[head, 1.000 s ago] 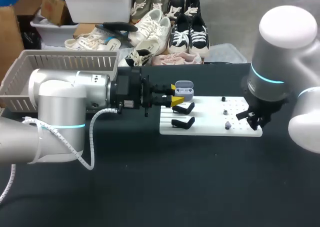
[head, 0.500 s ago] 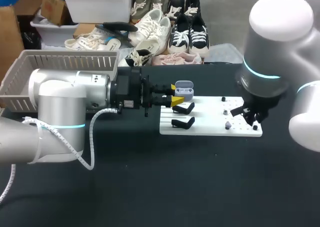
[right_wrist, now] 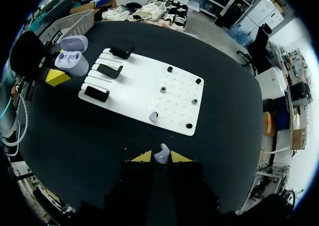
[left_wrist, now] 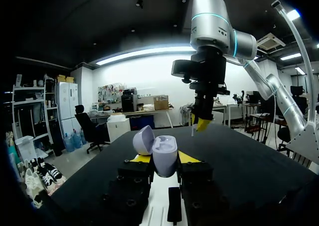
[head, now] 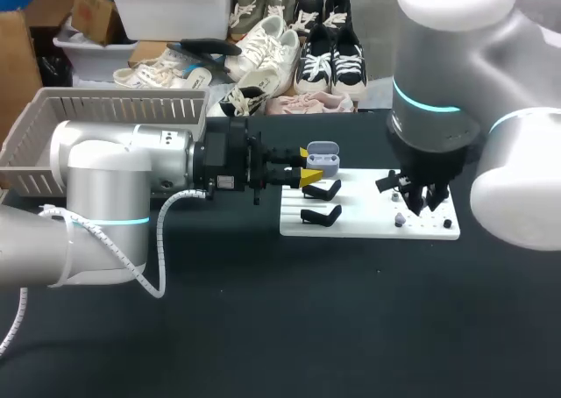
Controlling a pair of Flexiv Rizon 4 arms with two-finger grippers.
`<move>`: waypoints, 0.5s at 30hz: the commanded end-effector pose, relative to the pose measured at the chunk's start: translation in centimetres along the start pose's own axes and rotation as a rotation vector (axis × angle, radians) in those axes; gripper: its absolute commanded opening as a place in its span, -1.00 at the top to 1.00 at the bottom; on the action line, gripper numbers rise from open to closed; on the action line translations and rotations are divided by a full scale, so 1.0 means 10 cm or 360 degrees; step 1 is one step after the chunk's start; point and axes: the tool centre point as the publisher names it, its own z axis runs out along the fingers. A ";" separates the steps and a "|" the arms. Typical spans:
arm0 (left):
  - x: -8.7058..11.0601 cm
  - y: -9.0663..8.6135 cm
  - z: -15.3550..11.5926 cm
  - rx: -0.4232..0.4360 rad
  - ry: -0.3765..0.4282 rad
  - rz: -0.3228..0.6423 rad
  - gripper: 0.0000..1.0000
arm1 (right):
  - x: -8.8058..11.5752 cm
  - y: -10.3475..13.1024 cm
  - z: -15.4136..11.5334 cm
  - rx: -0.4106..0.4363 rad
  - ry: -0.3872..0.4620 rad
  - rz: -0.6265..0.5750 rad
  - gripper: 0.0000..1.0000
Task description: Pick up each earbud case from the left stands, insert the matching earbuds, close the lid, and place the case in the box.
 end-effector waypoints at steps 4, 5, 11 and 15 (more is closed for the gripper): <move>0.00 -0.01 0.00 -0.0008 0.0000 0.0002 1.00 | 0.03 0.00 0.00 0.0005 -0.0013 0.0005 1.00; 0.00 -0.01 0.00 -0.0008 0.0000 0.0002 1.00 | 0.03 0.00 0.00 0.0005 -0.0013 0.0005 1.00; 0.00 -0.01 0.00 -0.0008 0.0000 0.0002 1.00 | 0.03 0.00 0.00 0.0005 -0.0013 0.0005 1.00; 0.00 -0.01 0.00 -0.0008 0.0000 0.0002 1.00 | -0.04 0.15 -0.09 0.0026 -0.0060 0.0102 1.00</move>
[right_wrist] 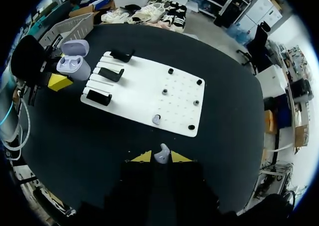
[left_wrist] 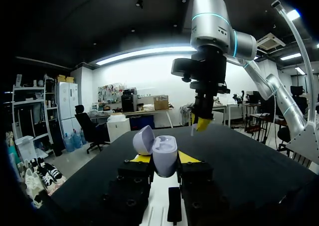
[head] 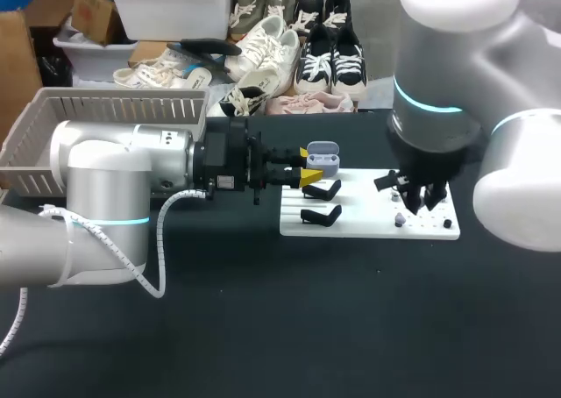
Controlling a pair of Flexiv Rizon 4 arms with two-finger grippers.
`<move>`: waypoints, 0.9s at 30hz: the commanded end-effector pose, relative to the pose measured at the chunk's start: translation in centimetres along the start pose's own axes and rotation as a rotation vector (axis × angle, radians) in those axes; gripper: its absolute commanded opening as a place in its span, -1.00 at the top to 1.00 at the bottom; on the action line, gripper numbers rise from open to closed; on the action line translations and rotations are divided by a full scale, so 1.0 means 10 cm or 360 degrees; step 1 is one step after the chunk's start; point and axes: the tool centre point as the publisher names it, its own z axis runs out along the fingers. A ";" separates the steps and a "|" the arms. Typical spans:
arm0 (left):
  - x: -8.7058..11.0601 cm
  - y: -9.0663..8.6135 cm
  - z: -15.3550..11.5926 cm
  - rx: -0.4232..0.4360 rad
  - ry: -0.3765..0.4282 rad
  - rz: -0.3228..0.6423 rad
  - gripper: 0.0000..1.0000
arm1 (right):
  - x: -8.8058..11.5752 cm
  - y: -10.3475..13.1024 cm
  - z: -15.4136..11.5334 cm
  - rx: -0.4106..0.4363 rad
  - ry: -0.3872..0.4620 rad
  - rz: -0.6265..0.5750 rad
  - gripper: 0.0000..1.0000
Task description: Pick up each earbud case from the left stands, insert the matching earbuds, close the lid, and place the case in the box.
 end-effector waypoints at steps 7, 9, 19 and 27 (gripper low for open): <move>0.00 -0.01 0.00 -0.0008 0.0000 0.0002 1.00 | -0.13 0.28 -0.25 0.0296 0.0135 0.0310 1.00; 0.00 -0.01 0.00 -0.0008 0.0000 0.0002 1.00 | -0.19 0.31 -0.28 0.0286 0.0167 0.0416 1.00; 0.00 -0.01 0.00 -0.0008 0.0000 0.0002 1.00 | -0.32 0.43 -0.38 0.0183 0.0242 0.0621 1.00; 0.00 -0.01 0.00 -0.0008 0.0000 0.0002 1.00 | -0.32 0.42 -0.41 0.0177 0.0226 0.0621 1.00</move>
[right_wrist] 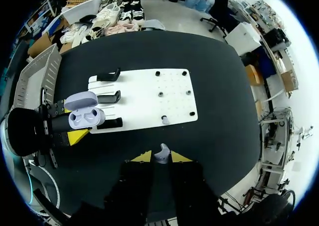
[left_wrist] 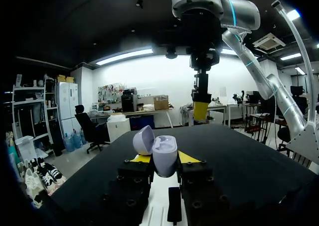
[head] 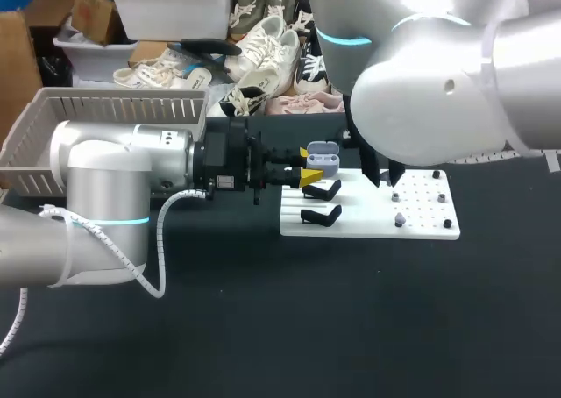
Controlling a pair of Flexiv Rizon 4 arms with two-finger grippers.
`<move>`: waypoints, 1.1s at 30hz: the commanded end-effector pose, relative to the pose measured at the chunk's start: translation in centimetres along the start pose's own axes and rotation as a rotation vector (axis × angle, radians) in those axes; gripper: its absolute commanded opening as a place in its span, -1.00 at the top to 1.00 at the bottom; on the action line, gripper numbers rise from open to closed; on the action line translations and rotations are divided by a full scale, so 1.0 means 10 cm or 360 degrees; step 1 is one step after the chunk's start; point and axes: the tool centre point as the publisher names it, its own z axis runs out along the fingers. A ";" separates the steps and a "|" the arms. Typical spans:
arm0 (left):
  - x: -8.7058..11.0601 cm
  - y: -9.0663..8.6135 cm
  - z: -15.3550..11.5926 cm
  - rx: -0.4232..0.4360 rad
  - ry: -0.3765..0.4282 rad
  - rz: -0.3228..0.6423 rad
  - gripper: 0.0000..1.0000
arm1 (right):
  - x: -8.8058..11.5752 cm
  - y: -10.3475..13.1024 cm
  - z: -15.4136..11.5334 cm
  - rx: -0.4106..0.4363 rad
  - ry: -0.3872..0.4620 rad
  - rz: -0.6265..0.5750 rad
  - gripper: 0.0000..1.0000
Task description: Pick up each earbud case from the left stands, insert the matching earbuds, close the lid, and place the case in the box.
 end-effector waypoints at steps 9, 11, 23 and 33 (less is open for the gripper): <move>0.00 -0.01 0.00 -0.0008 0.0000 0.0002 1.00 | 0.02 -0.01 0.00 0.0001 -0.0007 0.0004 1.00; 0.00 -0.01 0.00 -0.0008 0.0000 0.0002 1.00 | -0.01 0.02 -0.03 0.0004 0.0009 0.0094 1.00; 0.02 -0.03 0.03 -0.0019 -0.0011 -0.0005 1.00 | -0.17 0.14 -0.29 -0.0062 0.0017 0.0461 1.00; 0.00 -0.06 0.10 -0.0045 -0.0027 -0.0001 1.00 | -0.23 0.28 -0.42 -0.0151 0.0001 0.0589 1.00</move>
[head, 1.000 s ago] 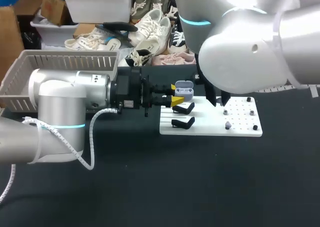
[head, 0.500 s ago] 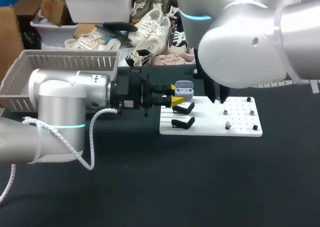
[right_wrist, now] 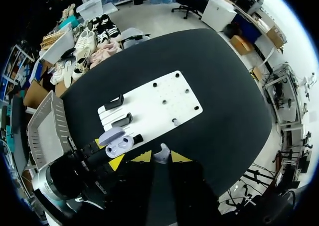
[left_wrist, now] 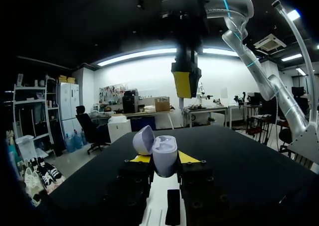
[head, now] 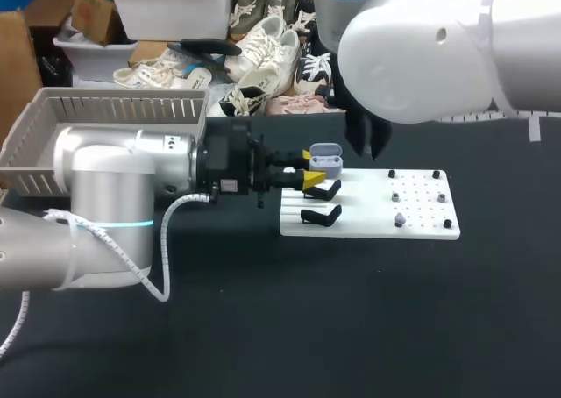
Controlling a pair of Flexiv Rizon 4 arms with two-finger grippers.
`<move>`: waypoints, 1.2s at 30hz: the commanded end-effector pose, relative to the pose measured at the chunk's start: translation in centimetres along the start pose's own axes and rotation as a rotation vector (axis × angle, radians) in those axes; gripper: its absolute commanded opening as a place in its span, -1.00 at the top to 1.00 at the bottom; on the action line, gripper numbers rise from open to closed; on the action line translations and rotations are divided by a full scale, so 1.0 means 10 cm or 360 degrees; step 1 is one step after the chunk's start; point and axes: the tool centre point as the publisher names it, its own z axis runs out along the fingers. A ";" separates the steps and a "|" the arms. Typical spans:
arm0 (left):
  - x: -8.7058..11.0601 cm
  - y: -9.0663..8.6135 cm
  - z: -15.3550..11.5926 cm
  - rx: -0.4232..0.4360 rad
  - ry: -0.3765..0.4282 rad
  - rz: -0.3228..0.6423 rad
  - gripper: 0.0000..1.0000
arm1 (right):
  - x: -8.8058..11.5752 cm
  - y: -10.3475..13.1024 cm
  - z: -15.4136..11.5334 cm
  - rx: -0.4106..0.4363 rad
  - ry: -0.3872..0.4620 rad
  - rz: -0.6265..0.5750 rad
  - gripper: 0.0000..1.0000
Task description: Pick up each earbud case from the left stands, insert the matching earbuds, close the lid, and place the case in the box.
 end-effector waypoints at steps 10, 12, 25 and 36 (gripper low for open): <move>-0.02 -0.06 0.12 -0.0006 -0.0013 0.0005 1.00 | 0.15 0.12 0.04 -0.0095 -0.0022 -0.0068 1.00; -0.02 -0.06 0.12 -0.0006 -0.0013 0.0005 1.00 | 0.15 0.13 0.04 -0.0107 -0.0023 -0.0063 1.00; -0.02 -0.06 0.12 -0.0006 -0.0013 0.0005 1.00 | 0.14 0.15 0.04 -0.0139 -0.0018 -0.0038 1.00; -0.02 -0.06 0.12 -0.0006 -0.0013 0.0005 1.00 | 0.14 0.23 0.03 -0.0191 -0.0042 -0.0020 1.00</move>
